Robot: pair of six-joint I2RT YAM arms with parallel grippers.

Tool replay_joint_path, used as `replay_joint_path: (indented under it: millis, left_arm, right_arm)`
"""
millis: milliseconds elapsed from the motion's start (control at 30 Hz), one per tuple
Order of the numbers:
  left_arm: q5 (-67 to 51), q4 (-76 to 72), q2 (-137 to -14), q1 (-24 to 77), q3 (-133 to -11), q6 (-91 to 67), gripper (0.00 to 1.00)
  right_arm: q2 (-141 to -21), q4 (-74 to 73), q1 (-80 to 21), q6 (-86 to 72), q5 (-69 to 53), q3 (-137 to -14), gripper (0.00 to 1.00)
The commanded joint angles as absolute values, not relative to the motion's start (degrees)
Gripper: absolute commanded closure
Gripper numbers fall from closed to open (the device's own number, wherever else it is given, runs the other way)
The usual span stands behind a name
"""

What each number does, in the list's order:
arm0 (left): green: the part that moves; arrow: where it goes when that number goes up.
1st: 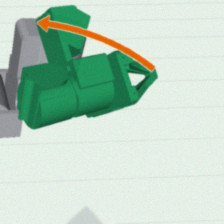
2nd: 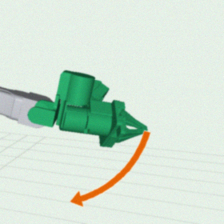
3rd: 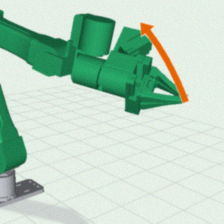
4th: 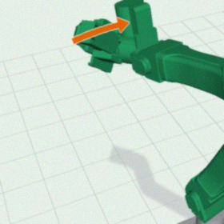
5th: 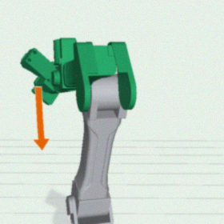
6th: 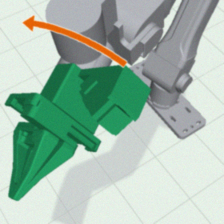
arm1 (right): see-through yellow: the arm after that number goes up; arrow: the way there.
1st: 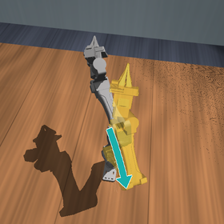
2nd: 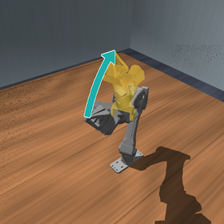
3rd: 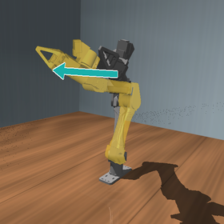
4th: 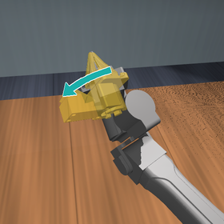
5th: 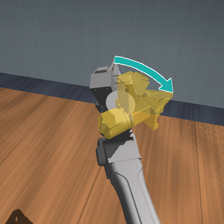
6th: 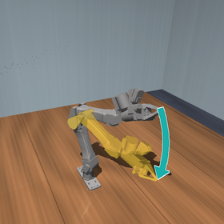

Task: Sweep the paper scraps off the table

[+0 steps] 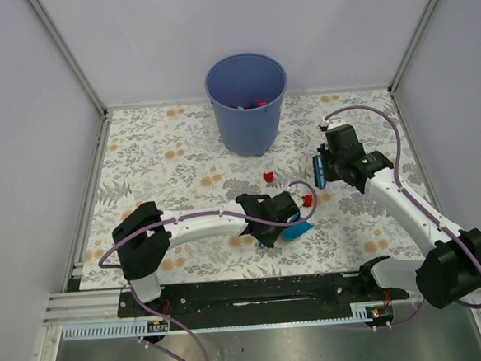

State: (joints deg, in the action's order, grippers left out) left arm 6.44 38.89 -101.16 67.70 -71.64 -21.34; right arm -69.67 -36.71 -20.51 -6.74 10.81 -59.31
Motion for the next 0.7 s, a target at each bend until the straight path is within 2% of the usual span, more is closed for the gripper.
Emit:
replay_joint_path:
  millis: [0, 667]
  left_arm:
    - [6.1, 37.9, -102.8, 67.2, -75.6, -19.2, 1.0]
    - [4.2, 38.9, -105.7, 64.8, -78.8, -17.4, 1.0]
  right_arm:
    - [-72.8, -31.1, -20.3, -5.4, 8.9, -57.7, 1.0]
    - [-71.6, -34.7, -20.3, -8.3, -3.3, -54.9, 1.0]
